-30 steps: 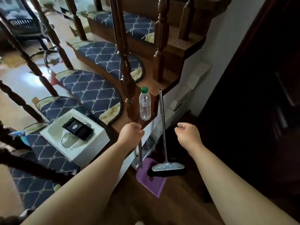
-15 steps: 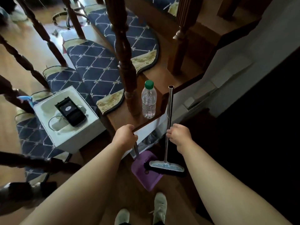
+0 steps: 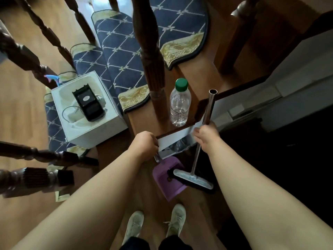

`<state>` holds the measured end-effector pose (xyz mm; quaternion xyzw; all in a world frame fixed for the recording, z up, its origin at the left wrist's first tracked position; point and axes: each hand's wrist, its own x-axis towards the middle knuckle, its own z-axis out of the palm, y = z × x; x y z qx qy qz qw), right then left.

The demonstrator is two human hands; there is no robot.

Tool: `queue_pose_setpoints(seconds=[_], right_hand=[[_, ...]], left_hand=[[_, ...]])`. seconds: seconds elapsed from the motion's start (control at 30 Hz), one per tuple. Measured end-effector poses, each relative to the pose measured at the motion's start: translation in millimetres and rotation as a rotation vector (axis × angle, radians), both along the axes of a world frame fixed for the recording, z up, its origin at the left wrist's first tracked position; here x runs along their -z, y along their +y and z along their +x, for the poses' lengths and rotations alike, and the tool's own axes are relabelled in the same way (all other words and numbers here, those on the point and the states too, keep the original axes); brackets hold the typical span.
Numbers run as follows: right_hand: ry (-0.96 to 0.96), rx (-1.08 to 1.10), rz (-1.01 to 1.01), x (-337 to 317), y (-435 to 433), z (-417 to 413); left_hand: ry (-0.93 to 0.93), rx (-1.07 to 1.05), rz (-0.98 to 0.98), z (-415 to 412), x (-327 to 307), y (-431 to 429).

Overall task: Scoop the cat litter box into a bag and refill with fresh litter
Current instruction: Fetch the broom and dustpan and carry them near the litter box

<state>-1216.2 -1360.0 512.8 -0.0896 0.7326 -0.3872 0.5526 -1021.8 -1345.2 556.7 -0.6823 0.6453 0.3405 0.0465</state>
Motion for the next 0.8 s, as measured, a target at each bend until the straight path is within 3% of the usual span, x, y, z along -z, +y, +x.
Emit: queue_pose_setpoints(seconds=[0.17,0.33,0.5,0.63,0.8], right_hand=[[-0.191,0.319,0.024,-7,-4,-5],[-0.244,0.292,0.101,-15,11,-5],[-0.414,0.234,0.127,-26,41,2],[-0.455,0.324,0.137,-32,64,15],[-0.450,0.275,0.144,-44,106,28]], left_hand=[[-0.060,0.085,0.047,-2,1,1],[-0.090,0.130,0.092,-2,5,7],[-0.137,0.264,0.076,1,7,19],[-0.165,0.322,0.083,5,5,31],[-0.174,0.430,0.049,15,-1,53]])
